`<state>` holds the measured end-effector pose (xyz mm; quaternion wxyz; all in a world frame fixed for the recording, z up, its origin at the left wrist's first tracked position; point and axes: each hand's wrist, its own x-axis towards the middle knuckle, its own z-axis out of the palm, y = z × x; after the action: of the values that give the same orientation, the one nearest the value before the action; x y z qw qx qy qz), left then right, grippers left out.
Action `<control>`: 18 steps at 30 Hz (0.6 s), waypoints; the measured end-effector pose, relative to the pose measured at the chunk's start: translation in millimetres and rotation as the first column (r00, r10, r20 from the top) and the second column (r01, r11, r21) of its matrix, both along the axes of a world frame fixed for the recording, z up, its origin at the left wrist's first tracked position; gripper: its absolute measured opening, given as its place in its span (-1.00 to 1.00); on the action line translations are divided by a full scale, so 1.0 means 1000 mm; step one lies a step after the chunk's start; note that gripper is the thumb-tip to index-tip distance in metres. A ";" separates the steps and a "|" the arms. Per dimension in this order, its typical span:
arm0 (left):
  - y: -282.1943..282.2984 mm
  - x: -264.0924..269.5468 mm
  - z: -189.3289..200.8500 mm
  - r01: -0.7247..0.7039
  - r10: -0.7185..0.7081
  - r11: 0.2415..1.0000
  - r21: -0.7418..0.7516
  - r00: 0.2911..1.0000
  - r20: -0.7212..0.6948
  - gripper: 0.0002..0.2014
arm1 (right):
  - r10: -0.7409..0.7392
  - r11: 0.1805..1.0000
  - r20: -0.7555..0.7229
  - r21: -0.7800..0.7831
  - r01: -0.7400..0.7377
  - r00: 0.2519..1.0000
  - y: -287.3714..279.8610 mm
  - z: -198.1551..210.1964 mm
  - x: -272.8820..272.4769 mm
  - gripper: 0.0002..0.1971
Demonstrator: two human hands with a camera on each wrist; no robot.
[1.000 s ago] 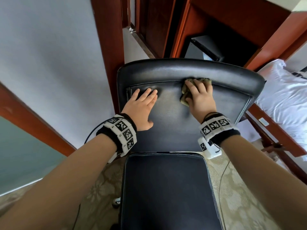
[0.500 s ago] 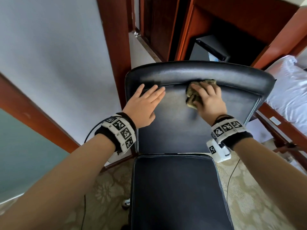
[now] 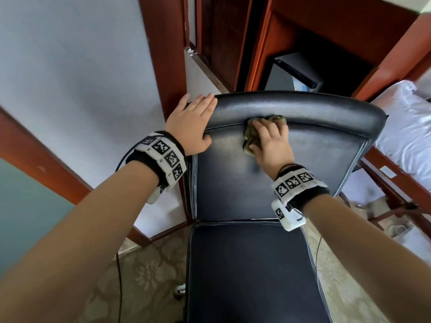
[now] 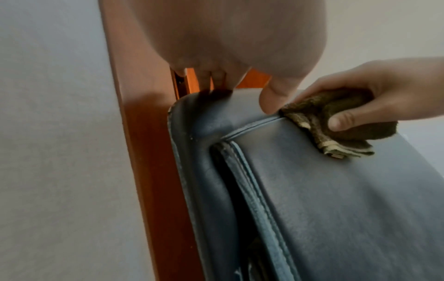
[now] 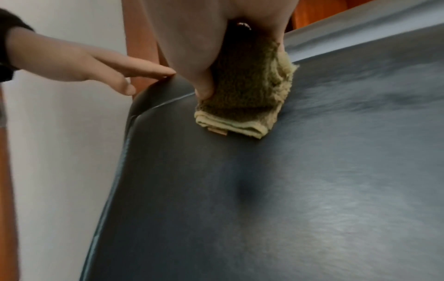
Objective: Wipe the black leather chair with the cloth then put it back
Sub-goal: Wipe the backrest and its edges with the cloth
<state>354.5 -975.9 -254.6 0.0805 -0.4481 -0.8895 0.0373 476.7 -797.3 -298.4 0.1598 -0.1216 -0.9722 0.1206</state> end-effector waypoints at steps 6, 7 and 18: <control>-0.003 0.006 -0.001 -0.014 0.014 0.999 -0.037 1.000 -0.010 -0.15 | 0.166 0.984 0.066 0.049 -0.170 0.984 -0.031 -0.009 -0.015 -0.42; -0.003 0.006 0.000 -0.010 0.009 0.999 -0.052 1.000 -0.020 -0.15 | 0.168 0.984 0.071 0.048 -0.172 0.983 -0.029 -0.008 -0.013 -0.43; -0.010 0.008 0.007 -0.005 -0.033 0.981 -0.193 0.980 -0.196 -0.22 | -0.059 0.998 0.041 -0.017 0.060 0.997 0.009 -0.004 0.014 -0.43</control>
<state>362.1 -985.9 -247.3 0.1250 -0.4542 -0.8661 0.1672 490.6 -788.6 -302.7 0.1424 -0.1546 -0.9700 0.1222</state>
